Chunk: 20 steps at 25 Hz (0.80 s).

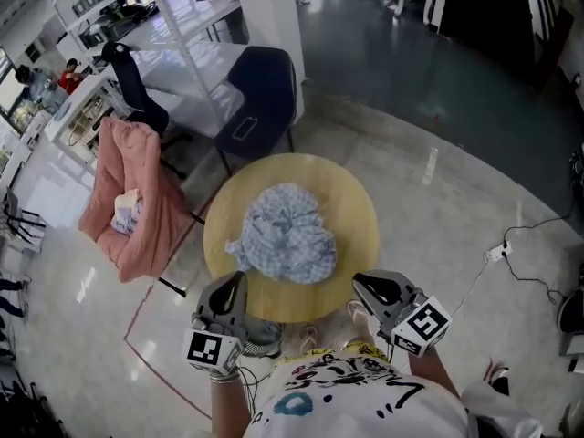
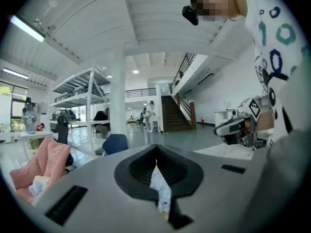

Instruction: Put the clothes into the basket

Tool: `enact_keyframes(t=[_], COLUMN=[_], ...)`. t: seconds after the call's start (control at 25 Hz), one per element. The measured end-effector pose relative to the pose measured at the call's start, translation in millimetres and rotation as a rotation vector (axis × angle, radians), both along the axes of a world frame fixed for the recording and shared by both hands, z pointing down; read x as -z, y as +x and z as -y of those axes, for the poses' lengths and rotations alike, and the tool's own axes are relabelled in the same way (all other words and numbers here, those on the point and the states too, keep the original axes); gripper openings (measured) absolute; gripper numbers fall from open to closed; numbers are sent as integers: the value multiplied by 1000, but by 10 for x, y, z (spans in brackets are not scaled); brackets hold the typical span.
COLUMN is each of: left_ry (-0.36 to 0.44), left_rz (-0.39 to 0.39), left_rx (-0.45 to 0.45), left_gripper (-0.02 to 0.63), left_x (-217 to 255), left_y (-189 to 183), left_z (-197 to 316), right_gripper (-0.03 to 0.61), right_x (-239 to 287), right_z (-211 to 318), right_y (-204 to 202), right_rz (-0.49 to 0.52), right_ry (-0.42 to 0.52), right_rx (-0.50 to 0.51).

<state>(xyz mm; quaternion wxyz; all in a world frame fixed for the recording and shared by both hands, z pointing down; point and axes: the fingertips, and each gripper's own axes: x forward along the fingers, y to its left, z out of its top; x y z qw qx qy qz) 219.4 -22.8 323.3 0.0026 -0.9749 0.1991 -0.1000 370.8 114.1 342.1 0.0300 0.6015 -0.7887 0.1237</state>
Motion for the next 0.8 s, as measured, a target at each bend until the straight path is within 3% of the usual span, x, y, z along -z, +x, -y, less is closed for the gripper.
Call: enact_keyframes(t=[0.08, 0.2, 0.52, 0.8], left_ry=[-14, -20, -26, -111], left_rz=[-7, 0, 14, 6], left_rx=[88, 152, 338, 533], left_gripper=[14, 14, 14, 14], left_x=[-6, -5, -60, -375], left_y=[-25, 18, -49, -298], left_z=[76, 90, 33, -119], right_gripper=[34, 34, 35, 53], right_x=[-12, -45, -217, -550], right_z=[124, 272, 786, 1179], right_y=[30, 88, 198, 91], right_rz=[-11, -17, -10, -50], right_ry=[-8, -17, -11, -89], right_rx=[99, 213, 412, 553])
